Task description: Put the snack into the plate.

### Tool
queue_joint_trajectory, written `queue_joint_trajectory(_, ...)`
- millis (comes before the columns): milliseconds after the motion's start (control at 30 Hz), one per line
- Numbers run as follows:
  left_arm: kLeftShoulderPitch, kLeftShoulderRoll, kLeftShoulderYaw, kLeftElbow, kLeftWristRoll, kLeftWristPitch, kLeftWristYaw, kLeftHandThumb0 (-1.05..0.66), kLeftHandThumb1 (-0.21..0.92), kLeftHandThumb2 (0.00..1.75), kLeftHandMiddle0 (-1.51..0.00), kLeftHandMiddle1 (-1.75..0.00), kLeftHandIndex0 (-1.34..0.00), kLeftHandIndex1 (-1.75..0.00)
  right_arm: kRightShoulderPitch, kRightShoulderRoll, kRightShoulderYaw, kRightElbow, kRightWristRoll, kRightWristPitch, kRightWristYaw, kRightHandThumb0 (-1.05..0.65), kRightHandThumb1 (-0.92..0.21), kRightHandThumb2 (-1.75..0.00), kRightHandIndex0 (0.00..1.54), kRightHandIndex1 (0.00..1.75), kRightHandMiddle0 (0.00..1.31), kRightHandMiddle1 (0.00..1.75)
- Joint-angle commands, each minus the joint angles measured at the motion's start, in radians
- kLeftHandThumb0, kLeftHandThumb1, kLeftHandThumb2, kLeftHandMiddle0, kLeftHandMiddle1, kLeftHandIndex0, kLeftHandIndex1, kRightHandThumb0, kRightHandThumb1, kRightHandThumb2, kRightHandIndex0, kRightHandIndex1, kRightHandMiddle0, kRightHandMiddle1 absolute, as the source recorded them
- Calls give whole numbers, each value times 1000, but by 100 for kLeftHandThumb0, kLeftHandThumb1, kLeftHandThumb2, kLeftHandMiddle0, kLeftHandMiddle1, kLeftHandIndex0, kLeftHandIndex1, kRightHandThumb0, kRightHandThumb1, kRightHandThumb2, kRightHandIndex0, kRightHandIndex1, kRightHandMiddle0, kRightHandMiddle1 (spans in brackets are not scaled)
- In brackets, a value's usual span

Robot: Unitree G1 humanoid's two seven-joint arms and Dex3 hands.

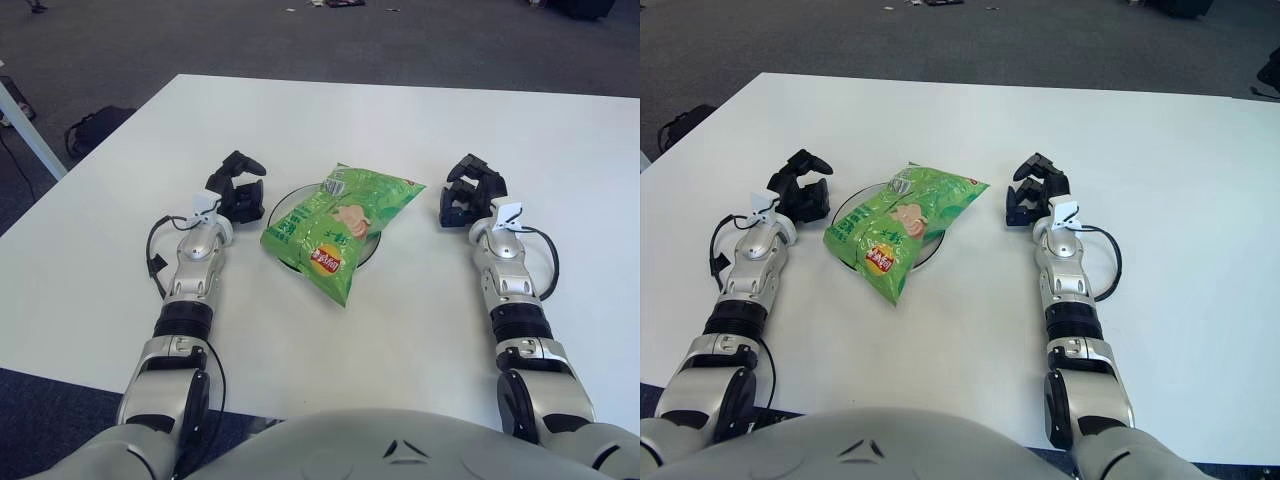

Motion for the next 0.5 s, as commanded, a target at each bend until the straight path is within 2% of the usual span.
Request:
queue_joint_trajectory(0,82,-19,-8,40,8,0,-9,-42,50,108,-115,-175,-47,-175,104,43,-3,34,10,15,-6,-1,7,-175,91,175,70,169)
queue_joint_trajectory(467,89,-18,-10,27,20,5,-6,-43,49,110,-116,-175,-48,-175,110,45,-4,16,8,44,-9,-1,8,-175,91,175,70,169)
